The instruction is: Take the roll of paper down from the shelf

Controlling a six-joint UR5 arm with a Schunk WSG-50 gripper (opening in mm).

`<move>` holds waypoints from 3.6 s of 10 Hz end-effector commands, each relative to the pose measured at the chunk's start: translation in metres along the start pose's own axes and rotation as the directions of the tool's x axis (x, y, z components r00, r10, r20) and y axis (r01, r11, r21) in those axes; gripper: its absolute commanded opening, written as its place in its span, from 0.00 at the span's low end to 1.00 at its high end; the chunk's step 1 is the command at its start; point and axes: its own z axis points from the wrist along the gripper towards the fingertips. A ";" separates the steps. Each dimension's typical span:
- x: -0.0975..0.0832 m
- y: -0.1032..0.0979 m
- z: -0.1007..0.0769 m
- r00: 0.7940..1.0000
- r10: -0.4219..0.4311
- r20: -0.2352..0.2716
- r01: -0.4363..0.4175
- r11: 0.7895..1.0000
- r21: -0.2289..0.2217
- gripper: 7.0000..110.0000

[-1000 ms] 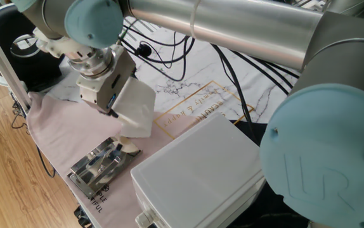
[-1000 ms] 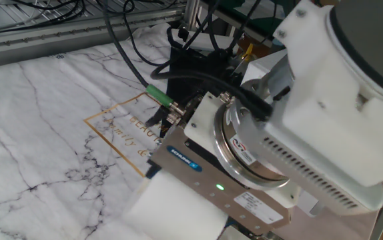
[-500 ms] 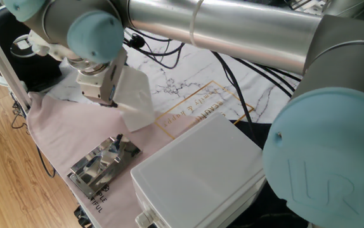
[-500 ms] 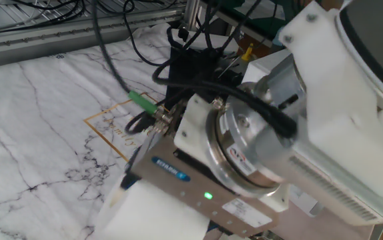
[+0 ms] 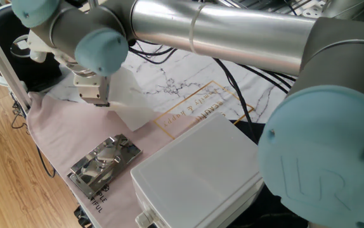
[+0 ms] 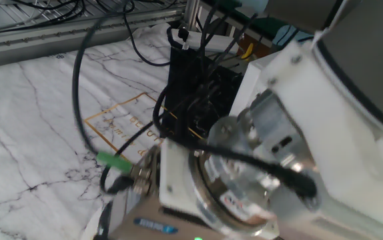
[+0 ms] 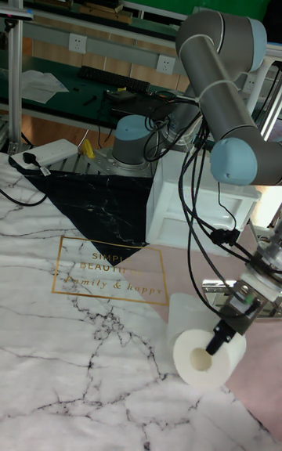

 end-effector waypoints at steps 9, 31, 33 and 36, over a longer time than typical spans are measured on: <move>-0.031 0.018 0.008 0.974 -0.203 0.097 0.210 0.975 -0.073 0.36; -0.007 -0.022 -0.013 0.891 -0.453 -0.032 0.454 0.889 0.057 0.57; 0.025 -0.019 -0.012 0.972 -0.232 -0.044 0.235 0.970 0.055 0.36; 0.017 -0.012 -0.038 0.981 -0.190 -0.041 0.192 0.981 0.028 0.36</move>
